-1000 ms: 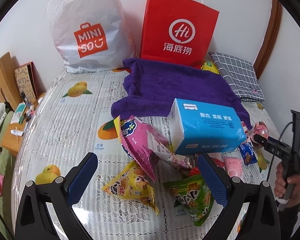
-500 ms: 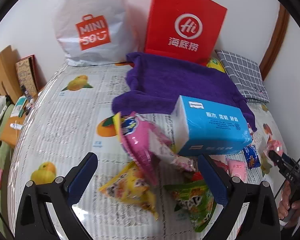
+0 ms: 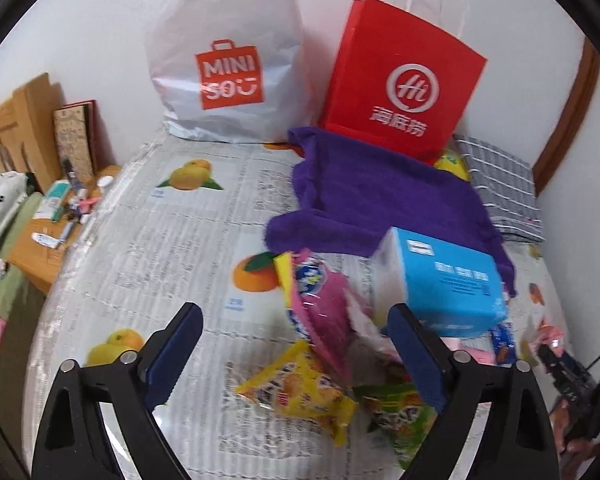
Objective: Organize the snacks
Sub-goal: 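Grasp the yellow snack bag with the left tool while the right tool lifts the pink snack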
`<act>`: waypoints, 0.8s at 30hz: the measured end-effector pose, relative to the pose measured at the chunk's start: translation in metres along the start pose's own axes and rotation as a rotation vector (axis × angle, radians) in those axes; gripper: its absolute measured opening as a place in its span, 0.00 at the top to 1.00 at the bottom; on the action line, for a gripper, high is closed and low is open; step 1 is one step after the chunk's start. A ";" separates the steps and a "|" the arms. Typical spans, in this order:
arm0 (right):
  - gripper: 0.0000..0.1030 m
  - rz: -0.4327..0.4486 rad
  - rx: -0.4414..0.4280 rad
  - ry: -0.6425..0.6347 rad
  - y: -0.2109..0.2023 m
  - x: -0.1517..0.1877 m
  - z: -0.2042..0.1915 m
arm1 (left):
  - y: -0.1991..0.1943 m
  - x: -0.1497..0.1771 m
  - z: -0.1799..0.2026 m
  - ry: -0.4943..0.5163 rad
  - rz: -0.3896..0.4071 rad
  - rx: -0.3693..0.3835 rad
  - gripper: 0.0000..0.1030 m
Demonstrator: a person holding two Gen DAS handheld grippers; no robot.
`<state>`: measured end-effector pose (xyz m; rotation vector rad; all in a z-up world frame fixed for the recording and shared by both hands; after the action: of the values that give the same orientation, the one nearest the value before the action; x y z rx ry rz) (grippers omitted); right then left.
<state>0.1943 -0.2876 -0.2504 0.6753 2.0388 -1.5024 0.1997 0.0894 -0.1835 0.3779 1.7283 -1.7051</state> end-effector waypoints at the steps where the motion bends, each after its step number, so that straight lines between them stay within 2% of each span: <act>1: 0.36 -0.001 0.000 0.001 -0.001 0.000 0.000 | -0.001 0.002 0.005 0.012 -0.001 0.013 0.14; 5: 0.36 0.006 -0.001 0.005 -0.004 0.001 0.000 | -0.003 0.010 0.019 0.061 -0.012 0.046 0.17; 7: 0.36 0.008 -0.007 0.009 -0.006 0.002 -0.001 | -0.002 0.015 0.019 0.065 -0.024 0.051 0.21; 10: 0.36 0.008 -0.008 0.010 -0.007 0.004 -0.002 | 0.001 0.027 0.018 0.084 -0.043 0.063 0.21; 20: 0.36 -0.008 0.001 -0.007 -0.012 0.011 -0.012 | 0.037 0.059 0.016 0.149 -0.134 0.013 0.21; 21: 0.36 -0.010 0.003 -0.009 -0.014 0.011 -0.012 | 0.040 0.061 0.015 0.155 -0.139 0.004 0.27; 22: 0.36 -0.011 0.003 -0.009 -0.015 0.011 -0.013 | 0.041 0.062 0.014 0.158 -0.142 -0.001 0.37; 24: 0.36 -0.010 0.009 -0.012 -0.020 0.010 -0.015 | 0.043 0.065 0.011 0.158 -0.150 -0.004 0.45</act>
<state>0.1715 -0.2778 -0.2392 0.6595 2.0306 -1.5187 0.1824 0.0673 -0.2568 0.3996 1.9153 -1.8195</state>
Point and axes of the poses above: each gripper's, at about its wrist camera, not at the fingertips, and y roughly the way its jaws point, z to its right, x to its underside, the point moved 9 cm from there along y, roughly the way its jaws point, and after that the axes turned 9 degrees about -x, right-handed, at the moved point
